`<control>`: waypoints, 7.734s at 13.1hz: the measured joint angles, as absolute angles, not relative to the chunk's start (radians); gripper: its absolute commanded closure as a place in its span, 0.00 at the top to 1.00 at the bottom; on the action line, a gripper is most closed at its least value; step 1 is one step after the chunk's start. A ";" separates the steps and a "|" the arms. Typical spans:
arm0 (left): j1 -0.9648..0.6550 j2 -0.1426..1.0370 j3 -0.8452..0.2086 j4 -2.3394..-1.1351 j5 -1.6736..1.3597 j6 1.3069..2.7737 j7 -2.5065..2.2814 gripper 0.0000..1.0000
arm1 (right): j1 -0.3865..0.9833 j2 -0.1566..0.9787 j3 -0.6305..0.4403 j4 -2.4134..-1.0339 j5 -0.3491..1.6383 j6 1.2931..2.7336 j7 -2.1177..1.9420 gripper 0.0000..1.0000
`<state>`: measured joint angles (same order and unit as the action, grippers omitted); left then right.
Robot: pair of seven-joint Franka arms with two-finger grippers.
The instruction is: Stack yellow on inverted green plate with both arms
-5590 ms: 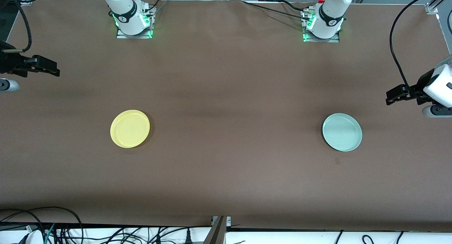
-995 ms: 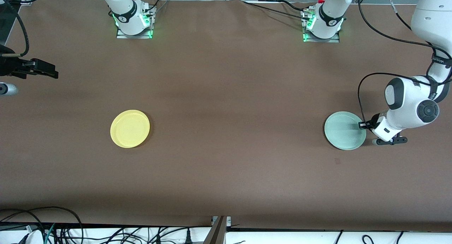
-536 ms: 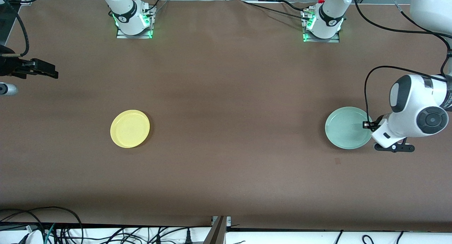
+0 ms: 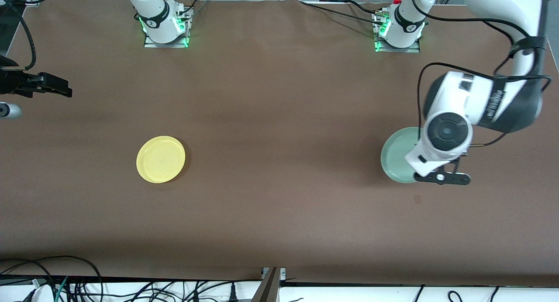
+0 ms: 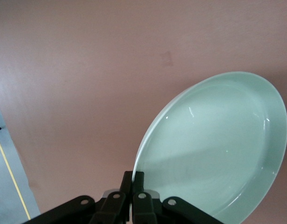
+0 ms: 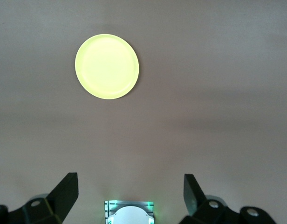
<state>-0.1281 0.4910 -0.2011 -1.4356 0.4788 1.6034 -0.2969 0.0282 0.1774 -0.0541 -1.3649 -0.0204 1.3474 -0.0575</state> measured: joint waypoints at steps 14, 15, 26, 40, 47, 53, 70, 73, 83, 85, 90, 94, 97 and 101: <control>-0.667 0.700 -0.180 -1.344 0.939 1.524 -0.733 0.00 | -0.008 0.213 -0.059 -1.366 -0.018 1.345 -0.065 1.00; -0.703 0.723 -0.177 -1.341 0.987 1.520 -0.758 0.00 | -0.019 0.222 -0.061 -1.366 -0.018 1.345 -0.065 1.00; -1.122 0.945 0.160 -1.271 1.103 1.506 -0.815 0.00 | -0.101 0.564 -0.057 -1.456 0.100 1.611 -0.110 1.00; -1.215 1.045 0.168 -1.195 1.147 1.487 -0.853 0.09 | -0.097 0.543 0.010 -1.941 0.101 2.325 -0.110 1.00; -1.278 1.048 0.153 -1.194 1.072 1.481 -0.901 1.00 | -0.097 0.510 0.024 -1.990 0.233 2.389 -0.138 1.00; -1.308 1.046 0.126 -1.167 0.942 1.487 -0.976 1.00 | -0.097 0.513 0.024 -2.001 0.277 2.396 -0.156 0.39; -0.888 0.741 0.103 -1.126 0.228 1.773 -0.863 1.00 | -0.097 0.471 0.066 -1.931 0.280 2.250 -0.187 0.00; -0.780 0.668 0.100 -1.126 0.188 1.725 -0.769 1.00 | -0.097 0.460 0.109 -1.907 0.295 2.208 -0.187 0.00; -0.465 0.405 0.101 -1.128 0.019 1.501 -0.399 1.00 | 0.062 0.481 0.273 -1.907 0.400 2.284 0.012 0.00; -0.418 0.354 0.101 -1.128 0.013 1.446 -0.386 1.00 | 0.124 0.492 0.274 -1.904 0.401 2.308 0.078 0.00; -0.325 0.258 0.100 -1.131 -0.004 1.345 -0.311 1.00 | 0.314 0.540 0.277 -1.900 0.401 2.407 0.250 0.00; -0.191 0.245 0.101 -1.141 -0.038 1.288 -0.185 1.00 | 0.354 0.560 0.273 -1.899 0.401 2.433 0.286 0.00; -0.155 0.196 0.101 -1.264 -0.046 1.331 -0.156 1.00 | 0.364 0.582 0.270 -1.898 0.401 2.471 0.286 0.00; -0.151 0.066 0.102 -1.508 -0.046 1.453 -0.154 1.00 | 0.394 0.603 0.272 -1.895 0.401 2.550 0.316 0.00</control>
<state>-0.1506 0.0665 0.1018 -1.5078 -0.0463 1.4532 -0.1544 0.3940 0.6033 0.2719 -1.8950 0.4015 2.5498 0.3163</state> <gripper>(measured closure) 0.000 0.982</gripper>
